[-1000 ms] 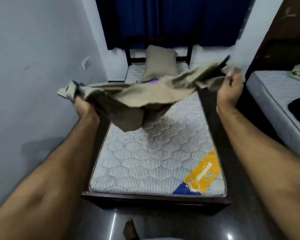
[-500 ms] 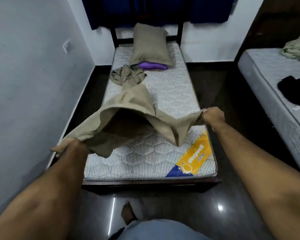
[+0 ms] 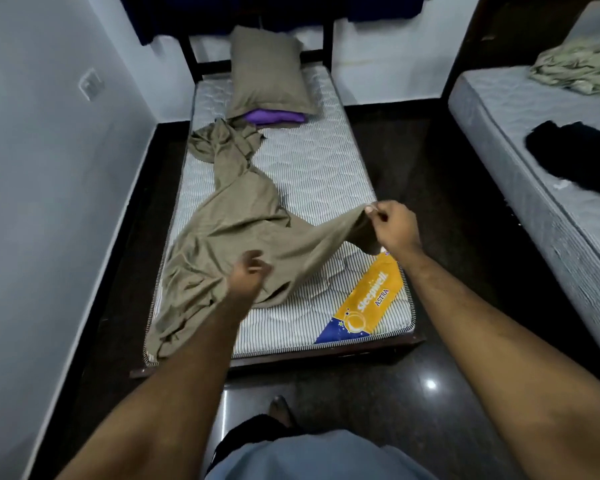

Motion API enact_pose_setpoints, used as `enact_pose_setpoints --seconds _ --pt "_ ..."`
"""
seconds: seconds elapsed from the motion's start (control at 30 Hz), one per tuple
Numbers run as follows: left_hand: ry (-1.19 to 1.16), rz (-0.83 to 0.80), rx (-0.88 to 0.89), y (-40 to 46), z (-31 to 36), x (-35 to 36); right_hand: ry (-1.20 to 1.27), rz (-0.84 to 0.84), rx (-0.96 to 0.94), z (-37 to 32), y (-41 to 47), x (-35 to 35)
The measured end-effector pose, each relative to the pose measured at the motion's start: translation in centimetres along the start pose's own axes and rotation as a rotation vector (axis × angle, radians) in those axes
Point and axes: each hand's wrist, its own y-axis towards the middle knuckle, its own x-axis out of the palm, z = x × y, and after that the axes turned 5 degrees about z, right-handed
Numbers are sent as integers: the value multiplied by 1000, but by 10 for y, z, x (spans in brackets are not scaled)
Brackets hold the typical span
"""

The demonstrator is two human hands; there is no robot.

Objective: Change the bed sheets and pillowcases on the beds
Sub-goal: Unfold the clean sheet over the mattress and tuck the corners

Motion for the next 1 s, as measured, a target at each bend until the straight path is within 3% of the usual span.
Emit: enact_pose_setpoints --seconds 0.1,0.2,0.27,0.33,0.4,0.43,0.47,0.53,0.6,0.63,0.77,0.83,0.9,1.0 --pt "222 -282 321 4 61 61 136 -119 -140 -18 6 3" --pt "98 -228 375 24 106 96 408 -284 -140 -38 11 0" --pt "48 -68 349 32 127 105 572 -251 -15 -41 17 -6" --pt "19 -56 304 46 134 106 610 -89 204 -30 28 -10" --pt "-1 -72 319 58 138 107 503 35 382 -11 44 -4" --pt "7 -60 333 63 142 110 412 3 469 -2 49 3" --pt "-8 -39 347 68 146 113 345 -117 573 5 52 14" --pt "-26 -28 347 73 157 117 316 -510 793 18 54 37" --pt "-8 -28 364 77 168 120 436 -857 966 24 55 57" --pt "27 -8 372 80 174 119 541 -937 1013 27 61 67" --pt "118 159 436 76 200 114 1016 -784 900 21 88 97" --pt "177 337 419 66 207 117 1121 -846 828 13 112 102" --pt "194 473 368 49 213 120 956 -960 748 9 138 98" --pt "277 589 332 28 216 123 808 -1044 790 1 172 90"
